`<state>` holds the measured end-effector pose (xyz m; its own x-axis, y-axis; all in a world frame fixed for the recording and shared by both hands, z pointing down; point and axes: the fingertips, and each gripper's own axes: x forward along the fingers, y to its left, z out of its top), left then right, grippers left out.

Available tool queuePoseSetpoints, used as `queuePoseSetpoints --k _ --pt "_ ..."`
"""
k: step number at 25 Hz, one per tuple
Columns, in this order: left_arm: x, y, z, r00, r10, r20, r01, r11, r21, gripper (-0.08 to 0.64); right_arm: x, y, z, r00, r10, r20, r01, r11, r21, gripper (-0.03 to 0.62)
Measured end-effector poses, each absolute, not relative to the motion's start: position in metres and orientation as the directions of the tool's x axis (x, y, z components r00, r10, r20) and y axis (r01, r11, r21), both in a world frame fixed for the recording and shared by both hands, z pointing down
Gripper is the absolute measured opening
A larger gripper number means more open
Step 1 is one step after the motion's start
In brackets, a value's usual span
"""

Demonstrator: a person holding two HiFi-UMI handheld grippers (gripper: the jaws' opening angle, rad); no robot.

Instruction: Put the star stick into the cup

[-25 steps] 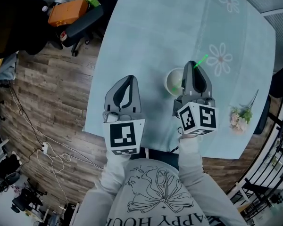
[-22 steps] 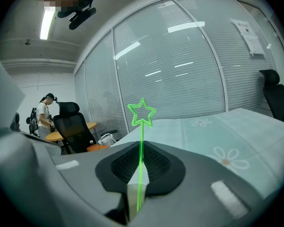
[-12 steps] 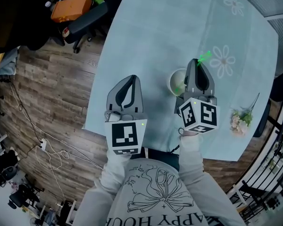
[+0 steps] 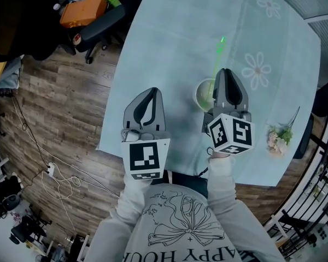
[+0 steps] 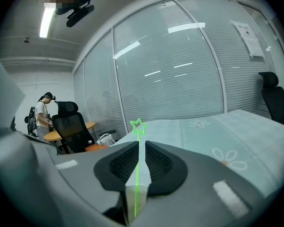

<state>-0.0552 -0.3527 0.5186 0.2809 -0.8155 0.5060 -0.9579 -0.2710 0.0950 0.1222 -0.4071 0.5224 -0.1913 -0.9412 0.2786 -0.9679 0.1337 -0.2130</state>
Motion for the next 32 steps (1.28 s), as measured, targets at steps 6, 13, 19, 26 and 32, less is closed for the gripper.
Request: queuePoseSetpoints --k 6,13,19,26,32 --pt "-0.052 -0.354 0.496 0.289 -0.835 0.468 -0.956 -0.279 0.091 0.006 0.126 -0.4 0.494 -0.18 -0.957 0.229 -0.965 0.127 -0.228 0.051" --pt "-0.049 -0.357 0.455 0.305 -0.867 0.395 -0.952 -0.295 0.086 0.006 0.13 -0.383 0.448 -0.164 -0.972 0.167 -0.968 0.127 -0.214 0.038" --pt "-0.039 -0.352 0.409 0.328 -0.89 0.318 -0.944 -0.319 0.079 0.006 0.133 -0.356 0.397 -0.159 -0.982 0.101 -0.974 0.14 -0.176 0.029" --pt "-0.028 -0.342 0.358 0.353 -0.908 0.224 -0.935 -0.35 0.058 0.006 0.143 -0.334 0.339 -0.142 -0.99 0.008 -0.984 0.14 -0.106 0.029" --pt "-0.029 -0.33 0.323 0.352 -0.922 0.161 -0.936 -0.349 0.05 0.006 0.141 -0.317 0.304 -0.137 -0.989 -0.049 -0.987 0.141 -0.082 0.028"
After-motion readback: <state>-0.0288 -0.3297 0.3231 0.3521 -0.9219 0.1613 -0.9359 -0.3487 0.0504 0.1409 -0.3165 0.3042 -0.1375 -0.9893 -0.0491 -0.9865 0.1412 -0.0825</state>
